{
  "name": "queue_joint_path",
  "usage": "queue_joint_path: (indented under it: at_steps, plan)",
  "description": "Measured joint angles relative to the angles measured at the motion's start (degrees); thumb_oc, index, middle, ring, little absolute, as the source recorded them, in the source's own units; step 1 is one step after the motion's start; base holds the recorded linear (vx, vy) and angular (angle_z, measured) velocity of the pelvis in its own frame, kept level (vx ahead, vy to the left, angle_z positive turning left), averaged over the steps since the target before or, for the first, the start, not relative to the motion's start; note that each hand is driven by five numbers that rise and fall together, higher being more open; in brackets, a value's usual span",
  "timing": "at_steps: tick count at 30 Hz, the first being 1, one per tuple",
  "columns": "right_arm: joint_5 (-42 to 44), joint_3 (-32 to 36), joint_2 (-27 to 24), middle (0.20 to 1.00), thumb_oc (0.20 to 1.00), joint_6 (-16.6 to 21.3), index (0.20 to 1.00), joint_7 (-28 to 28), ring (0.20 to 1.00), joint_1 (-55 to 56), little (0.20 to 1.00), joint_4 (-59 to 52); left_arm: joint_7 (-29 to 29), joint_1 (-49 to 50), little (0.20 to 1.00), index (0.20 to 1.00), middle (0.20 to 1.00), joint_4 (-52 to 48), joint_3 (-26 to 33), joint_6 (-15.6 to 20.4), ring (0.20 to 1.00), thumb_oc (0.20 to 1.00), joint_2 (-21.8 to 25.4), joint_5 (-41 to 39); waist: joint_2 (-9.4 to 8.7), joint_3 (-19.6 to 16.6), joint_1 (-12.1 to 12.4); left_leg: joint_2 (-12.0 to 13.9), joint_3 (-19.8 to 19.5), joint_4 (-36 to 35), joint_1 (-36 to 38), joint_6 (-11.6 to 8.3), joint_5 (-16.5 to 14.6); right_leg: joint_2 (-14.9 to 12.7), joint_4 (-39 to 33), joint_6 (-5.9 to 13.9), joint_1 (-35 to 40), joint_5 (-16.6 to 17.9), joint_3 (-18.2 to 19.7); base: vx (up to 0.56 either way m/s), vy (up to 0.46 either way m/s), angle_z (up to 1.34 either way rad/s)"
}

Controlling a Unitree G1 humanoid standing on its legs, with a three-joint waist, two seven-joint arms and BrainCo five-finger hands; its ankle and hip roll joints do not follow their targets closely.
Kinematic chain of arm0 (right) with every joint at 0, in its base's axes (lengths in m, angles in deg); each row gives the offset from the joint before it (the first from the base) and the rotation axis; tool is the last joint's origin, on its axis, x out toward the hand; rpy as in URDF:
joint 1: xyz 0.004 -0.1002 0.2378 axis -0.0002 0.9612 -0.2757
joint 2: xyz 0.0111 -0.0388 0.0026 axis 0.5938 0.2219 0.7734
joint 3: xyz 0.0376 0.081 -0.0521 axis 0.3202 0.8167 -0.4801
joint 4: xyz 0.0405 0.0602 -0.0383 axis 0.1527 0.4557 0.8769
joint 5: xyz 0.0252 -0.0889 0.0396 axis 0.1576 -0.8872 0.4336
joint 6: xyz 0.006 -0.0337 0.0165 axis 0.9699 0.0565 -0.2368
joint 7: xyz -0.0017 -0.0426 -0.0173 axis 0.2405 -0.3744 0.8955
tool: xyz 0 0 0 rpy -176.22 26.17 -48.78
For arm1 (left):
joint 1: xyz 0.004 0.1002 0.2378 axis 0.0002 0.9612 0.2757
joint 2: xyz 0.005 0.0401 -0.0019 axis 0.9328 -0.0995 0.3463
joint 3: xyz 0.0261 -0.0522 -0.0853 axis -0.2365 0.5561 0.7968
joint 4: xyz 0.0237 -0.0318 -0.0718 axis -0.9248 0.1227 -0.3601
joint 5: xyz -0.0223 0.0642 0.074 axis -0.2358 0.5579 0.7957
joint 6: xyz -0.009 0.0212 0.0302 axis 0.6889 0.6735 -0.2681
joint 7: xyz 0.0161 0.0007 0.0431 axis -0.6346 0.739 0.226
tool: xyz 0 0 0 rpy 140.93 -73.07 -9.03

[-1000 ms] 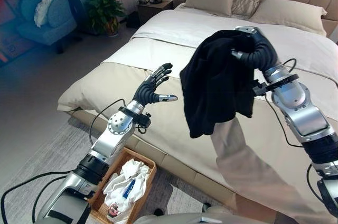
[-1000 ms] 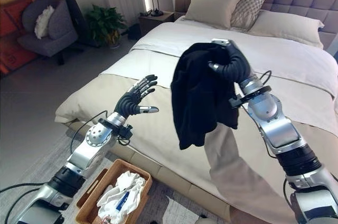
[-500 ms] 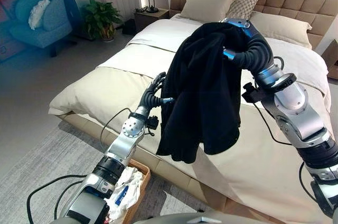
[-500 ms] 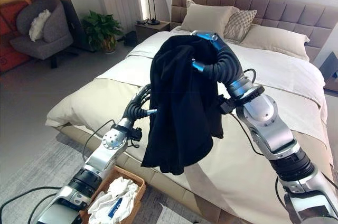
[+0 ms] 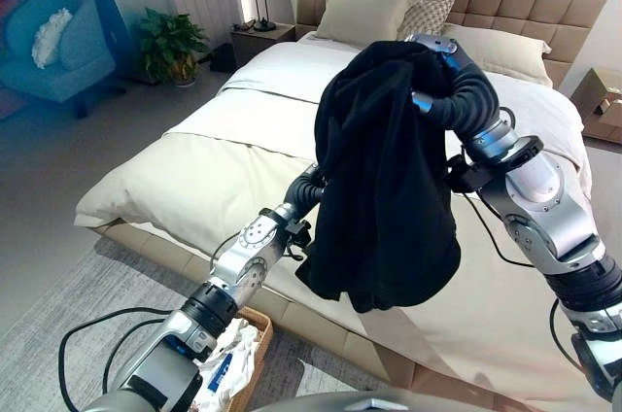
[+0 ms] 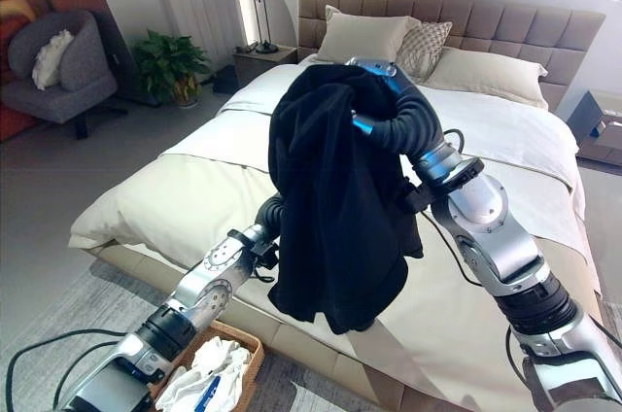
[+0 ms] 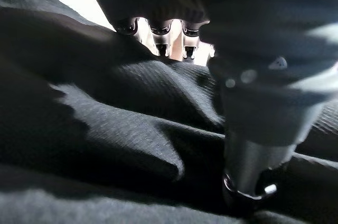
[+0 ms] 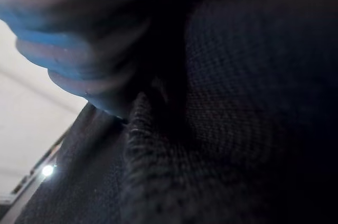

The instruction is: Pick up clothes into the bucket

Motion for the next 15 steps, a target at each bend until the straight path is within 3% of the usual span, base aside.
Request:
queue_joint_path:
  at_steps: [7,15]
  plan:
    - [-0.08,-0.06,2.8,0.2,0.2,-0.11,0.2,-0.57,0.2,1.38,0.2,2.33,3.63,4.98,0.2,0.2,0.2,0.05,2.88,-1.24,0.2,0.2,-4.49,-6.91,0.06,-0.79,0.35,0.02,-0.14,-0.01,-0.04,-0.01,-0.01,0.07,-0.64,-0.04,0.31,0.36,-0.08,0.0,0.0,0.0]
    - [-0.74,1.57,7.65,0.2,0.2,-0.17,0.2,-0.1,0.2,6.12,0.2,5.07,3.44,10.88,0.2,0.2,0.2,0.42,8.81,-1.19,0.2,0.2,-9.45,-12.03,-0.01,-1.33,0.74,0.06,-0.19,-0.02,-0.25,0.0,-0.02,0.05,-0.59,-0.03,-0.05,0.35,-0.16,0.0,0.0,0.0]
